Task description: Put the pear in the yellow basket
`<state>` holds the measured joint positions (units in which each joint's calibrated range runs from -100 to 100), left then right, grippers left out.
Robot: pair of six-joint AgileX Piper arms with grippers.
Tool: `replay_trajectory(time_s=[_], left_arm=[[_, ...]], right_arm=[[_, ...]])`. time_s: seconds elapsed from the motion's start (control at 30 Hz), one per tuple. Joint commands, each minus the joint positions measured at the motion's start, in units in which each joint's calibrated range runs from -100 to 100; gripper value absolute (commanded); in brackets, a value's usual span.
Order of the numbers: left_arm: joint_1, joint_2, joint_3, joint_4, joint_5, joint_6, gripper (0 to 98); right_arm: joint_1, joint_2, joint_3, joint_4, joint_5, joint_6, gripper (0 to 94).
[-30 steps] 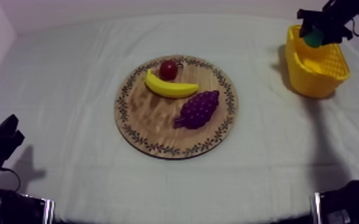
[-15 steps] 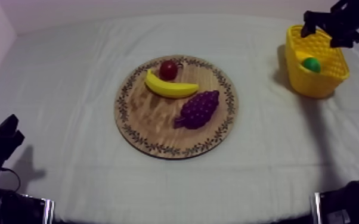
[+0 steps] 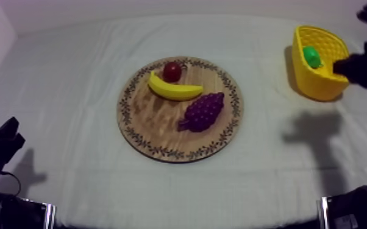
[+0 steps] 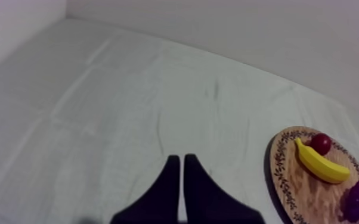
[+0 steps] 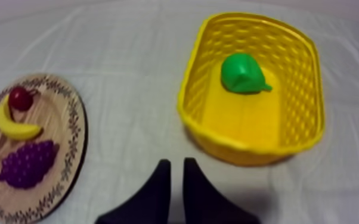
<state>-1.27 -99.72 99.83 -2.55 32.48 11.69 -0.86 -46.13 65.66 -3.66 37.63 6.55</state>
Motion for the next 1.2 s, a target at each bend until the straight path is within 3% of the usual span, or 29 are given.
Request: replay_trajectory(time_s=[0.0, 0.27, 0.53, 0.83, 1.17], left_arm=[[0.0, 0.0, -0.1, -0.01, 0.0, 0.0, 0.1], [0.0, 0.0, -0.1, -0.01, 0.0, 0.0, 0.1], [0.0, 0.0, -0.1, -0.01, 0.0, 0.0, 0.1], [0.0, 0.0, -0.1, -0.01, 0.0, 0.0, 0.1], [0.0, 0.0, -0.1, -0.01, 0.0, 0.0, 0.1]], right_arm=[[-0.1, -17.5, 14.8, -0.5, -0.4, 1.2, 1.5], [0.4, -35.6, 29.8, -1.1, 0.7, 3.4, 0.3], [0.6, -43.5, 33.6, 1.7, 0.5, -2.1, 0.3], [0.5, -47.8, 34.1, 2.4, -0.1, 3.3, 0.3], [0.9, -49.5, 34.1, 2.4, 0.0, 3.9, 0.3]])
